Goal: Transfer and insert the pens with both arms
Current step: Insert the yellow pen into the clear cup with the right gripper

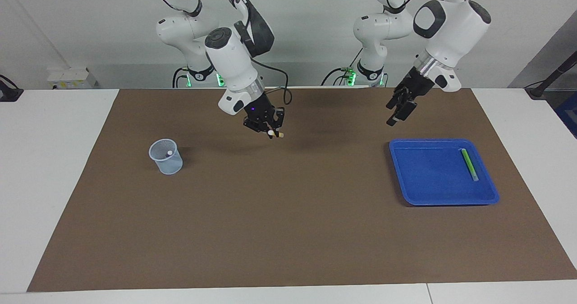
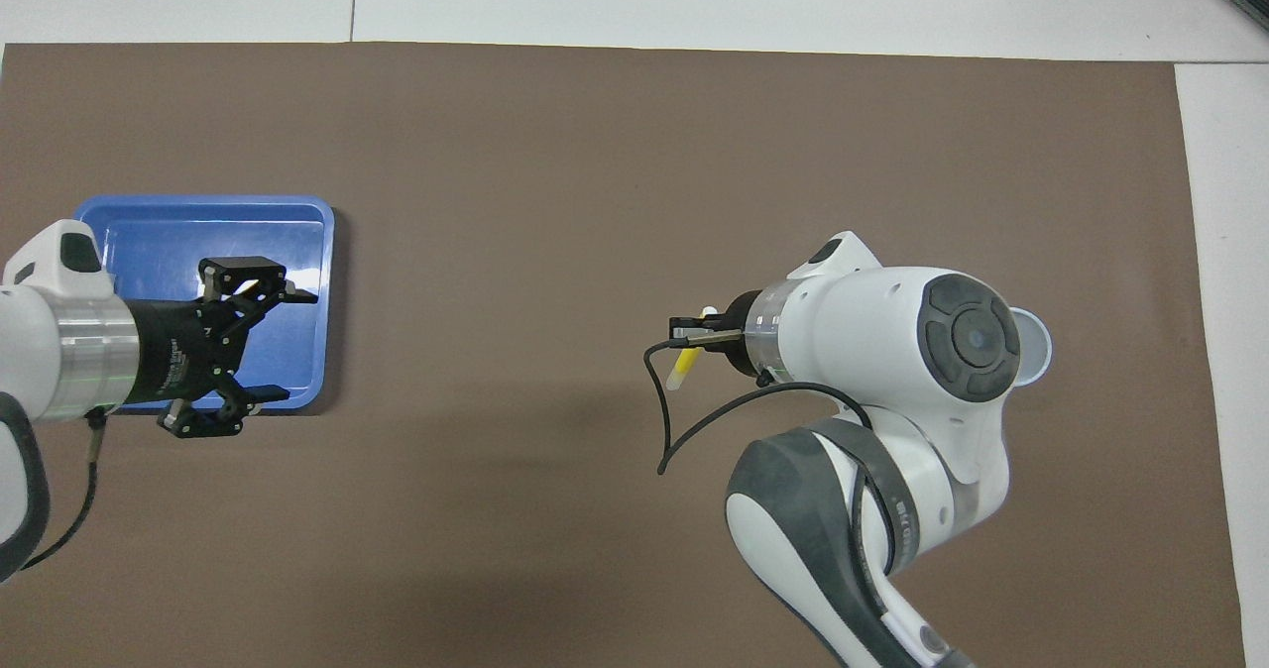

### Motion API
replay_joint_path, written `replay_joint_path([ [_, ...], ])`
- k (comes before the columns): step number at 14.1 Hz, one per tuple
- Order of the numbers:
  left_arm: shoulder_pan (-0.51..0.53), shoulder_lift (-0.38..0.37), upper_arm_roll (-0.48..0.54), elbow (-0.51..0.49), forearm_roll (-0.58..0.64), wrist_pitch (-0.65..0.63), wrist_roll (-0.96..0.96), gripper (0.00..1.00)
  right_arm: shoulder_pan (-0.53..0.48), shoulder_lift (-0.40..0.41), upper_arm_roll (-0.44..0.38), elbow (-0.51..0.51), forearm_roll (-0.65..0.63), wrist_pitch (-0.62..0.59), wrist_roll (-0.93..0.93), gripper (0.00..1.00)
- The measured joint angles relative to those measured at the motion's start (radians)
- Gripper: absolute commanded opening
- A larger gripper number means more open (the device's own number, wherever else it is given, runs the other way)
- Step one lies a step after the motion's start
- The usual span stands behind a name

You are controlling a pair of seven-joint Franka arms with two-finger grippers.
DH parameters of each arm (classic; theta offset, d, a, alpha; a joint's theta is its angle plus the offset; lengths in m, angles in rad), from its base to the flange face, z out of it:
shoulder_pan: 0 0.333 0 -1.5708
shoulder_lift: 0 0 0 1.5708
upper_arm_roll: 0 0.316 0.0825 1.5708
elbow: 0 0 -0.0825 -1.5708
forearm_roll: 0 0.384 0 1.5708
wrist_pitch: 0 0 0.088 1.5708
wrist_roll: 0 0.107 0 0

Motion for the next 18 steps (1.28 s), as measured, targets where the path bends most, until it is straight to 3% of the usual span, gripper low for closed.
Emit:
replay_joint_path([
  [5,0.136,-0.008,0.004,-0.004,0.098,-0.066,0.496,1.0,-0.137,-0.03,-0.004,0.103,-0.218,-0.331,-0.257,0.0],
  [8,0.172,0.002,0.003,-0.009,0.192,-0.064,0.745,1.0,-0.241,-0.056,-0.007,0.139,-0.313,-0.425,-0.488,0.0],
  [12,0.231,0.079,0.003,-0.012,0.28,0.019,0.976,1.0,-0.344,-0.059,-0.01,0.138,-0.368,-0.421,-0.737,0.0],
  [18,0.282,0.261,0.003,0.01,0.385,0.207,1.093,1.0,-0.381,-0.051,-0.009,0.061,-0.374,-0.239,-0.821,0.0],
])
